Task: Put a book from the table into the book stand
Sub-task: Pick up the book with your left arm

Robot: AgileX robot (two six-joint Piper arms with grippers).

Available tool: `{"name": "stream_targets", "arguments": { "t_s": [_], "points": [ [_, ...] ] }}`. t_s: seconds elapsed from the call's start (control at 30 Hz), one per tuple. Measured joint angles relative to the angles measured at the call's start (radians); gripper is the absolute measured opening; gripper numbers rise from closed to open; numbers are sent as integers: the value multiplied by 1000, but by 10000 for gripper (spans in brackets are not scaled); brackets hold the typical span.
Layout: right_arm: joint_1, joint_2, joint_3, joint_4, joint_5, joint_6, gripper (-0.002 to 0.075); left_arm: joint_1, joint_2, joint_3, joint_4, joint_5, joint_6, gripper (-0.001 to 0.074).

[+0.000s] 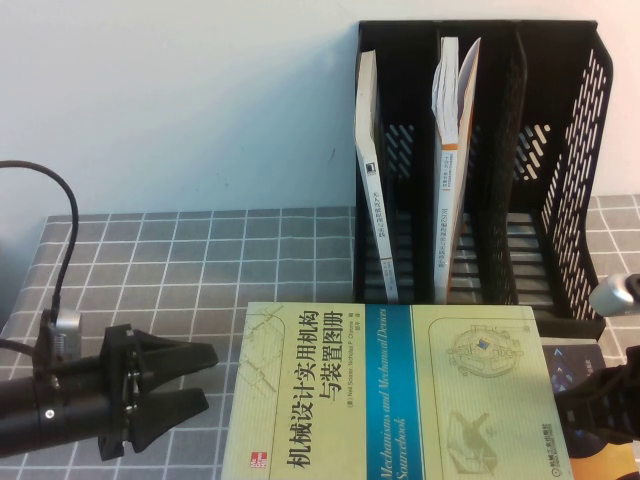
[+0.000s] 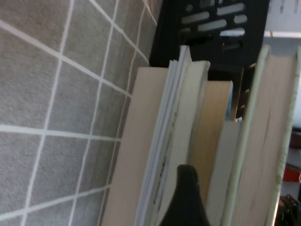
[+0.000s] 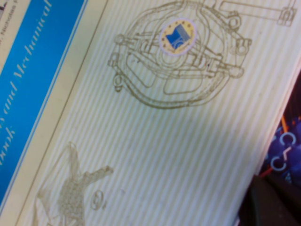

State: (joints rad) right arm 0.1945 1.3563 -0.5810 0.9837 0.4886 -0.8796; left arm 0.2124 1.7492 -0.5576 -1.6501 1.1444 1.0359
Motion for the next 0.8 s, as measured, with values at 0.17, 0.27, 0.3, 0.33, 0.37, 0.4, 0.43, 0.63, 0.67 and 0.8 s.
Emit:
{"name": "stream_targets", "arguments": {
  "t_s": [0.17,0.27,0.3,0.33,0.37,0.4,0.43,0.63,0.67,0.8],
  "points": [
    [0,0,2,0,-6,-2,-3,-15,8,-1,-22,-4,18,532],
    [0,0,2,2,-7,-2,-3,-59,8,-1,-31,-4,28,561],
    [0,0,2,2,-10,-2,-3,-74,8,-1,-35,-4,36,564],
    [0,0,2,2,-10,-2,-3,-93,8,-1,-42,-4,42,568],
    [0,0,2,2,-10,-2,-3,-112,8,-1,-46,-4,49,571],
    [0,0,2,2,-10,-4,-3,-126,8,-1,-48,-4,53,572],
    [0,0,2,2,-10,-4,-3,-142,8,-1,-48,-4,61,573],
    [0,0,2,6,-12,-11,-3,-206,11,-1,-54,-4,76,573],
    [0,0,2,6,-12,-12,-3,-215,11,-1,-54,-4,76,573],
    [0,0,2,6,-12,-22,-3,-235,11,-13,-54,-4,76,573]
  ]
}}
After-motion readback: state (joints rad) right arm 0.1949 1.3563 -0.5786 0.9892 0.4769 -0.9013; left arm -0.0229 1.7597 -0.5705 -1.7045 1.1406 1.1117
